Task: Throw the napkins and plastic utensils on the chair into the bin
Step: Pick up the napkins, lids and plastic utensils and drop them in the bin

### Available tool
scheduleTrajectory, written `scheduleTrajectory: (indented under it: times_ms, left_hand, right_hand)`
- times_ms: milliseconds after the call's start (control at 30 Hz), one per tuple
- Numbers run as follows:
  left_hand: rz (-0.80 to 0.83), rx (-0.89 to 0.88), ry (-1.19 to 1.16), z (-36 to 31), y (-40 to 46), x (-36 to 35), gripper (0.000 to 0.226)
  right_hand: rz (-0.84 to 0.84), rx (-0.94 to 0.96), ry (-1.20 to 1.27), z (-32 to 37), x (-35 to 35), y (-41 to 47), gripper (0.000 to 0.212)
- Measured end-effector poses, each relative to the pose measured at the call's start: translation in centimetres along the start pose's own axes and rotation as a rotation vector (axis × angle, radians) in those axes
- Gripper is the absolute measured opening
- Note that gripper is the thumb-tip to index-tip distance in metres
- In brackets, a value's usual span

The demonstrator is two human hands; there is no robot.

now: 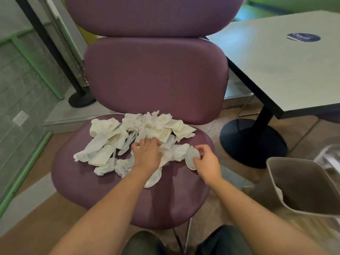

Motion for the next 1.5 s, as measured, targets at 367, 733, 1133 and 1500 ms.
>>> scheduleTrajectory:
  times_ms: [367, 733, 1133, 1500]
  left_hand:
    - [-0.221, -0.018, -0.350, -5.9, 0.4, 5.1, 0.038]
    - [0.025, -0.324, -0.762, -26.4, 1.8, -0.6, 0.046]
    - [0.140, -0.373, -0.721, -42.8, 2.7, -10.4, 0.049]
    - [0.107, -0.338, -0.696, -40.5, 3.2, -11.8, 0.037]
  right_hand:
    - [-0.152, -0.032, 0.173, -2.8, 6.0, -2.7, 0.021]
    - [-0.472, -0.119, 0.289, -11.5, 19.7, -2.5, 0.027]
    - [-0.615, -0.354, 0.205, -22.1, 29.1, 0.6, 0.030]
    - [-0.394, -0.267, -0.066, -22.7, 26.6, 3.0, 0.029]
Point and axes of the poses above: each hand's wrist, its own y-axis towards the middle knuckle, its own x-axis out of the back of the hand, z = x × y, the point moved 8 cm from there along y, towards the middle knuckle, and after that the axes turned 15 degrees about -x, right-handed, at the moved point
